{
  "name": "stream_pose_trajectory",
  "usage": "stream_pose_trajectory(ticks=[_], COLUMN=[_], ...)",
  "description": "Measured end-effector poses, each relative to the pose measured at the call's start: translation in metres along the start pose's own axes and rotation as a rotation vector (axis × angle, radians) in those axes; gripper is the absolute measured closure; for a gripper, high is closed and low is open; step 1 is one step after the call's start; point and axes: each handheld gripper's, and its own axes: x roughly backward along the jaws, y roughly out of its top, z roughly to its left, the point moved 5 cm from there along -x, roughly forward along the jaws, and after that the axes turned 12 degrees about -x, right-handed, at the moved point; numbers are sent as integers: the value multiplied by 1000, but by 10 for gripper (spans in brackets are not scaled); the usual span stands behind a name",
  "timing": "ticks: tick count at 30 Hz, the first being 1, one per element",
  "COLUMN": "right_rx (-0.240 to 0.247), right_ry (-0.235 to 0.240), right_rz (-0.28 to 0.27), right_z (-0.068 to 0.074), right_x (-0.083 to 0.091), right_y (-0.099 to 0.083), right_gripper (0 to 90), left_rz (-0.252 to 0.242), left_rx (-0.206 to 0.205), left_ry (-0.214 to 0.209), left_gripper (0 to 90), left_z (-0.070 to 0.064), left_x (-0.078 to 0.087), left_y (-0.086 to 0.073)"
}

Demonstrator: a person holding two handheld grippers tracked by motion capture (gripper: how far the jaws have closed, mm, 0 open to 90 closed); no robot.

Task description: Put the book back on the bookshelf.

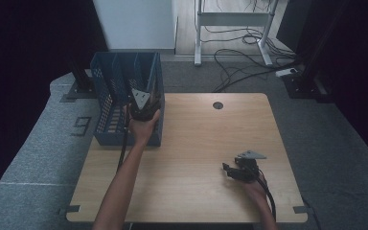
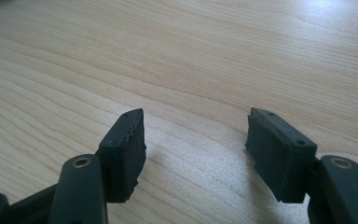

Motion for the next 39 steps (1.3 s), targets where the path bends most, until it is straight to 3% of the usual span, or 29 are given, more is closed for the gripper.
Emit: stream_pose_trajectory(ticks=[6, 9, 17, 25, 31, 35, 39], right_rx=[5, 8, -8, -28, -16, -6, -10], right_ry=[-5, -6, 6, 23, 13, 1, -2], right_rz=[1, 1, 2, 1, 1, 1, 0], right_z=[0, 0, 0, -2, -1, 0, 0], right_x=[0, 0, 0, 0, 0, -1, -2], right_y=[0, 0, 0, 1, 1, 1, 2], right_gripper=[363, 363, 364, 364, 365, 364, 364], left_rz=[18, 49, 85, 107, 139, 140, 126], left_rx=[11, 14, 20, 29, 48, 57, 37], left_ry=[-26, -71, -120, -197, -219, -224, -205], left_gripper=[467, 423, 368, 292, 198, 185, 174], left_z=[2, 1, 0, -3, 0, 4, 5], left_x=[3, 2, 6, 15, 24, 33, 46], left_y=[-5, -9, -18, -20, -24, -27, -27])
